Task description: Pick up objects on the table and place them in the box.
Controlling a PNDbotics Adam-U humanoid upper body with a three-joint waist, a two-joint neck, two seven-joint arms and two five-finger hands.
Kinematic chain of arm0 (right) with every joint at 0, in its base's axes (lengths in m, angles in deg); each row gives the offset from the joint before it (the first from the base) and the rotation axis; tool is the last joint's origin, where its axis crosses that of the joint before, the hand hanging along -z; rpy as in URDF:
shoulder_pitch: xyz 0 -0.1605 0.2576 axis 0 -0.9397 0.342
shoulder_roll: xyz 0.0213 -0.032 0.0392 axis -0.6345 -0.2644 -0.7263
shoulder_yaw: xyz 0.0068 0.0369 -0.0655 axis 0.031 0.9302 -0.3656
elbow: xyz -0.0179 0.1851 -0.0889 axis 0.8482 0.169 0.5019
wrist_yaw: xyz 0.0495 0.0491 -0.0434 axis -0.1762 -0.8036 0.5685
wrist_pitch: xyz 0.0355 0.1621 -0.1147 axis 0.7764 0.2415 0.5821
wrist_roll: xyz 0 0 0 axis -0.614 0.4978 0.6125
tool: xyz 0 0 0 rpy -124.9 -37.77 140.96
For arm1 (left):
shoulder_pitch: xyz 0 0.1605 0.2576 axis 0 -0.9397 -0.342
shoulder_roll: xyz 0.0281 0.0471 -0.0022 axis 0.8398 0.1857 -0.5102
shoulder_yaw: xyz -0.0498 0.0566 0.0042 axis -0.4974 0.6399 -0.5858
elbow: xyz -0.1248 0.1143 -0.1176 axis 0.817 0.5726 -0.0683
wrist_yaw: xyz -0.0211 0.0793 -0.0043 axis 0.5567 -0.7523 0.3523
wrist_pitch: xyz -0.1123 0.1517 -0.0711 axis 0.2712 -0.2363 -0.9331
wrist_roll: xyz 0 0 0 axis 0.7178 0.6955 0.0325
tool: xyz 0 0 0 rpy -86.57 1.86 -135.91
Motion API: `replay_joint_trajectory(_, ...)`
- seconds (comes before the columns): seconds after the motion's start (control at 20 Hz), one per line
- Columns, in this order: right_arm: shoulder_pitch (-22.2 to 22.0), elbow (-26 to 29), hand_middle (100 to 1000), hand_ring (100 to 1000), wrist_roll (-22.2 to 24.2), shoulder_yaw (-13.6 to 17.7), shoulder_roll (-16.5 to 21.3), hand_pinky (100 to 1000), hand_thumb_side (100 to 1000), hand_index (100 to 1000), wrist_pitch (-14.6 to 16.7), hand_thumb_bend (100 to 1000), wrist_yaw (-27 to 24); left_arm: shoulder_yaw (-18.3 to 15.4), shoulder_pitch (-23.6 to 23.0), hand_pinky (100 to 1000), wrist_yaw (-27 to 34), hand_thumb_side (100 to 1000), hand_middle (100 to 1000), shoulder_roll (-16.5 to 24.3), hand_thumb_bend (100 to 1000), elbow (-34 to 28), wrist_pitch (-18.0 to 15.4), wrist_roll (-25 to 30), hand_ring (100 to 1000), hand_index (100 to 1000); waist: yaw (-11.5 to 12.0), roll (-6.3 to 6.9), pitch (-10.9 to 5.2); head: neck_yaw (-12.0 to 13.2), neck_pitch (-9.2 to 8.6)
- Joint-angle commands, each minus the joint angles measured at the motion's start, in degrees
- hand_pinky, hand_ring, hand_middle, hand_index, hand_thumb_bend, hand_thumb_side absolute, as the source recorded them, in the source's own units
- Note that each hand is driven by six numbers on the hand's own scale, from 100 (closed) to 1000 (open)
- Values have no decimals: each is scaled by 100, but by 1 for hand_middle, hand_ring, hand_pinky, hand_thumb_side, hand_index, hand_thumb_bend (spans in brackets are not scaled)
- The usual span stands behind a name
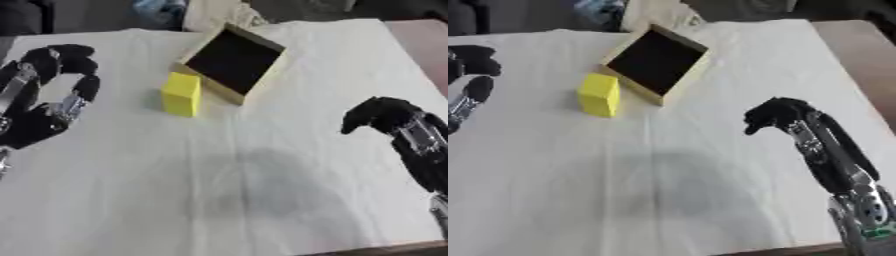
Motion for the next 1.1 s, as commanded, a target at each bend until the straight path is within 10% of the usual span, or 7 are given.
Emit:
replay_joint_trajectory(0.05, 19, 119, 585, 581, 9, 35, 82, 685, 1000, 686, 14, 100, 32, -69, 63, 838, 13, 664, 658, 104, 325, -48, -15, 26, 720, 832, -3, 11, -88, -18, -39)
replay_joint_trajectory(1.1, -39, 119, 585, 582, 126, -53, 176, 685, 1000, 687, 11, 100, -2, 1272, 2092, 821, -1234, 527, 719, 1586, 719, 1604, -1031, 1276, 744, 851, -273, 124, -252, -12, 3)
